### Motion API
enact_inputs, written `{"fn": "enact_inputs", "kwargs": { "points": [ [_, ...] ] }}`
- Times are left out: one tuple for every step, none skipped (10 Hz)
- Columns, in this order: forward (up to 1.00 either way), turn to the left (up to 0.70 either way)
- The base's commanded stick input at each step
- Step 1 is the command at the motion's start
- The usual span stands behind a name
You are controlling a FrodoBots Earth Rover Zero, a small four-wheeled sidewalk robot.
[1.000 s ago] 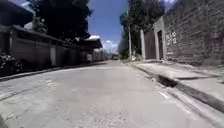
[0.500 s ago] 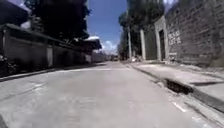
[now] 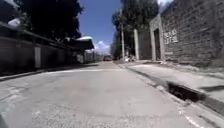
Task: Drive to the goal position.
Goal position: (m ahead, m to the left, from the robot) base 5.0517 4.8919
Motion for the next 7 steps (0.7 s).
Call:
{"fn": "enact_inputs", "kwargs": {
  "points": [
    [0.85, 0.08],
    [0.85, 0.0],
    [0.85, 0.0],
    [0.85, 0.0],
    [0.85, 0.0],
    [0.85, 0.0],
    [0.85, 0.0]
  ]
}}
